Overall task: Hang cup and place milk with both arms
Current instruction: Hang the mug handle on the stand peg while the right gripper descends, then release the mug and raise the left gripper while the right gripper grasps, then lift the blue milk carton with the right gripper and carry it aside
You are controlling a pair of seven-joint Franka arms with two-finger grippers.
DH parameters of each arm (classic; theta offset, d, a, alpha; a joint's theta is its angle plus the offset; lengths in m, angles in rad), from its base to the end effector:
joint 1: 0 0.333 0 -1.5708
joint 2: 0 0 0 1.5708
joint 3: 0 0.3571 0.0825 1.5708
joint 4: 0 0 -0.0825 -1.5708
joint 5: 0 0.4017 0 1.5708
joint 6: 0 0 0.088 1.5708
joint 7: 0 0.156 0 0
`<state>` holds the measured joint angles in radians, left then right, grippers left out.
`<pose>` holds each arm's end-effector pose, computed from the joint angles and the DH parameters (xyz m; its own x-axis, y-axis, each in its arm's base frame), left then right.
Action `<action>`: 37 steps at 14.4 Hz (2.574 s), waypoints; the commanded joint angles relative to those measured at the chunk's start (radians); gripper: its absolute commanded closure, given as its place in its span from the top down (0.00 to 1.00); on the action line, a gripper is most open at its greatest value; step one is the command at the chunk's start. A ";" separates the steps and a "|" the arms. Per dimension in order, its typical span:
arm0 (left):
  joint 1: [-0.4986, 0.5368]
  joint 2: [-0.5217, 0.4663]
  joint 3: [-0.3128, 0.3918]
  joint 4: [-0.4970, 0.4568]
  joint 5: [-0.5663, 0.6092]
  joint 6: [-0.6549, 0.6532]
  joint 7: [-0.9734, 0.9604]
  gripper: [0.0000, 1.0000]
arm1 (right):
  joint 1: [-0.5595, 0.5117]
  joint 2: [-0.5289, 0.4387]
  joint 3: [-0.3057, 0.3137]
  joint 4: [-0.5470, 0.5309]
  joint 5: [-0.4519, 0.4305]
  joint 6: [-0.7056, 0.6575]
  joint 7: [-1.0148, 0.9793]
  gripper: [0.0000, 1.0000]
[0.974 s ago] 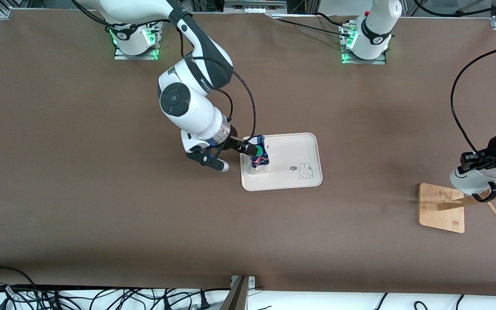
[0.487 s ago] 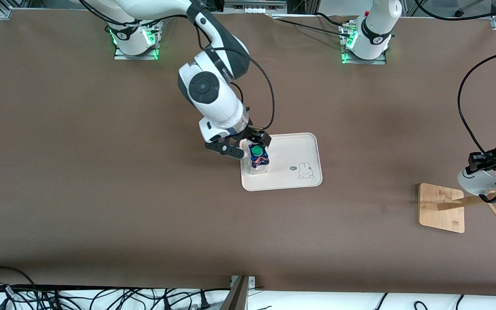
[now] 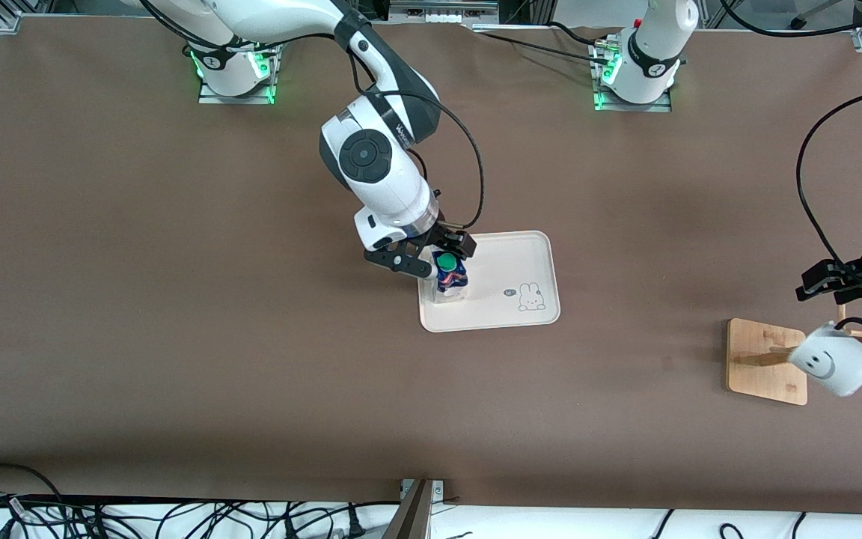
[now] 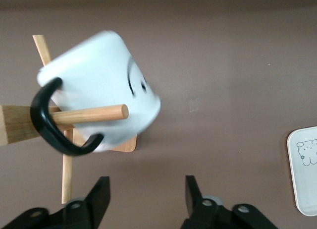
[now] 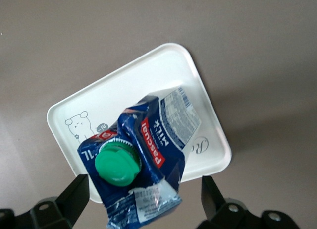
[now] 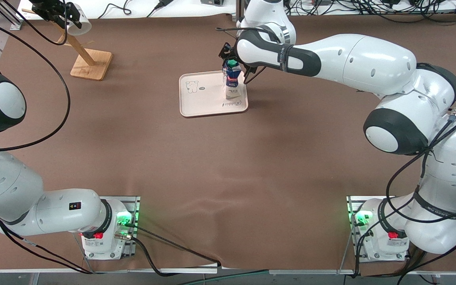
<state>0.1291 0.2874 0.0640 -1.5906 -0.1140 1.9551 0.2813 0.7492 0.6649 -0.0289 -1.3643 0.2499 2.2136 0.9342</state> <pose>0.6785 0.1155 0.4613 0.9939 -0.0494 0.0981 -0.0560 -0.9963 0.0658 0.5849 0.5433 0.3240 0.9443 -0.3228 -0.0637 -0.3281 -0.9088 -0.2578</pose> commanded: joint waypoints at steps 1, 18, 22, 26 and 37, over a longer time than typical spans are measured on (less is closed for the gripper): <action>-0.005 -0.033 -0.003 0.020 0.014 -0.059 -0.010 1.00 | 0.007 0.004 -0.011 0.014 -0.050 0.003 -0.044 1.00; -0.158 -0.281 -0.108 -0.131 0.132 -0.300 -0.352 1.00 | 0.012 0.022 -0.012 0.011 -0.129 0.003 -0.166 1.00; -0.147 -0.223 -0.098 0.000 0.132 -0.374 -0.350 1.00 | 0.010 0.025 -0.012 0.013 -0.124 0.005 -0.169 0.54; -0.143 -0.228 -0.099 0.000 0.131 -0.374 -0.358 1.00 | 0.010 0.032 -0.011 0.014 -0.115 0.008 -0.146 0.35; -0.115 -0.228 -0.098 0.023 0.123 -0.372 -0.358 1.00 | 0.055 0.016 -0.011 0.025 -0.120 0.040 -0.092 0.34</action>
<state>0.0113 0.0465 -0.0291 -1.6109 -0.0046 1.6063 -0.0702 0.7701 0.6878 -0.0302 -1.3524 0.1380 2.2632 0.8154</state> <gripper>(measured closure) 0.000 0.652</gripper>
